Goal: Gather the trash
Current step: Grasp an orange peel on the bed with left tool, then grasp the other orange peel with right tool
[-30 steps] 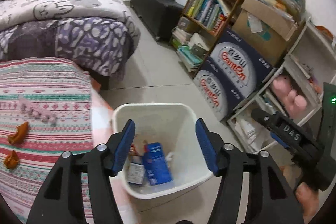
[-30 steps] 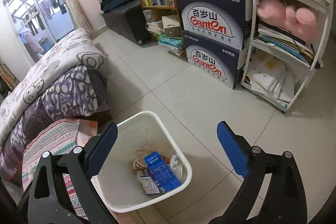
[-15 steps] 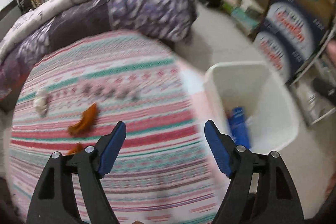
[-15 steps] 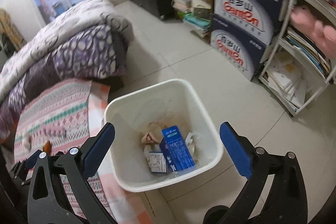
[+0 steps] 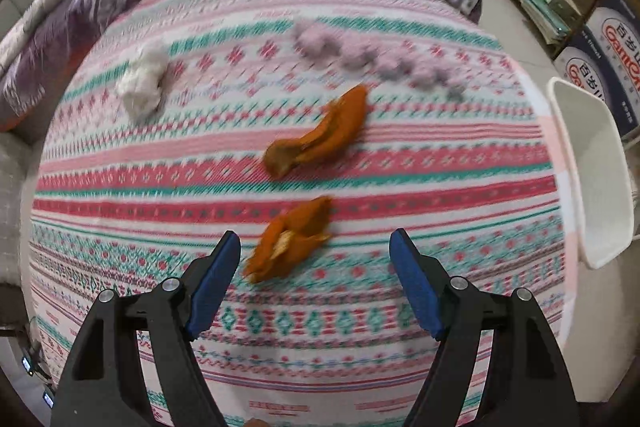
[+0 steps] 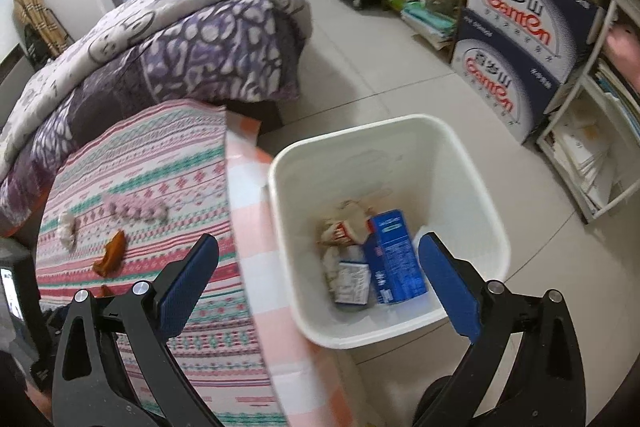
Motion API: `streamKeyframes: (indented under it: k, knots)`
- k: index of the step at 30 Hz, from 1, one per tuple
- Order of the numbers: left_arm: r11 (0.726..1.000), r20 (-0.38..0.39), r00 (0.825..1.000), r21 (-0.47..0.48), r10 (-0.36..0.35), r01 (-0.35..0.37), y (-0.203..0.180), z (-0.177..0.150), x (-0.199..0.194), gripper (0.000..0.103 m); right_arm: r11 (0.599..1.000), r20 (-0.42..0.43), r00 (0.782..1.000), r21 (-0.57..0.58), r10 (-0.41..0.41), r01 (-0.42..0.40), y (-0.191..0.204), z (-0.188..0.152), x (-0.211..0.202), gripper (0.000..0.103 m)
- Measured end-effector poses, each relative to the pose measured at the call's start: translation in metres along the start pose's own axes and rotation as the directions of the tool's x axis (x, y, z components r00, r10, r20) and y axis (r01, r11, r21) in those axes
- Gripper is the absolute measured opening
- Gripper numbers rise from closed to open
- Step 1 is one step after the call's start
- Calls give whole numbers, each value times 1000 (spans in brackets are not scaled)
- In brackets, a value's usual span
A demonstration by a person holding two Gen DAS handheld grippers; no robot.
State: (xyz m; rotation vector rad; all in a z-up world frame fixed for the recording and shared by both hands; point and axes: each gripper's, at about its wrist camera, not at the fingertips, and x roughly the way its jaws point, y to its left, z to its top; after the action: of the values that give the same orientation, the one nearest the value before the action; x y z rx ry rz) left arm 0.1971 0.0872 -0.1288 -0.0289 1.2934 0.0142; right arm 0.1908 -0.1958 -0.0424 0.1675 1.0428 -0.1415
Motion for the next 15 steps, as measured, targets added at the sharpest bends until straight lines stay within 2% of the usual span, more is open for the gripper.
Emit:
streamKeyframes:
  k: [3, 4, 7, 13, 15]
  knots:
    - [1000, -9, 1000, 12, -8, 8, 10, -8, 7, 51, 1000, -18, 1000, -10, 11, -11, 13, -3, 6, 96]
    - [1000, -10, 1000, 18, -2, 2, 12, -11, 8, 39, 1000, -25, 1000, -12, 15, -15, 18, -4, 9, 96]
    - [1000, 20, 1000, 22, -10, 9, 22, -20, 7, 25, 999, -49, 998, -16, 27, -28, 32, -8, 17, 96]
    - [997, 74, 997, -72, -12, 17, 65, -28, -6, 21, 996, -133, 987, 33, 86, -83, 59, -19, 45, 96]
    - [991, 104, 995, -134, -13, 27, 84, -30, -18, 21, 994, -159, 982, 54, 105, -97, 72, -24, 55, 96]
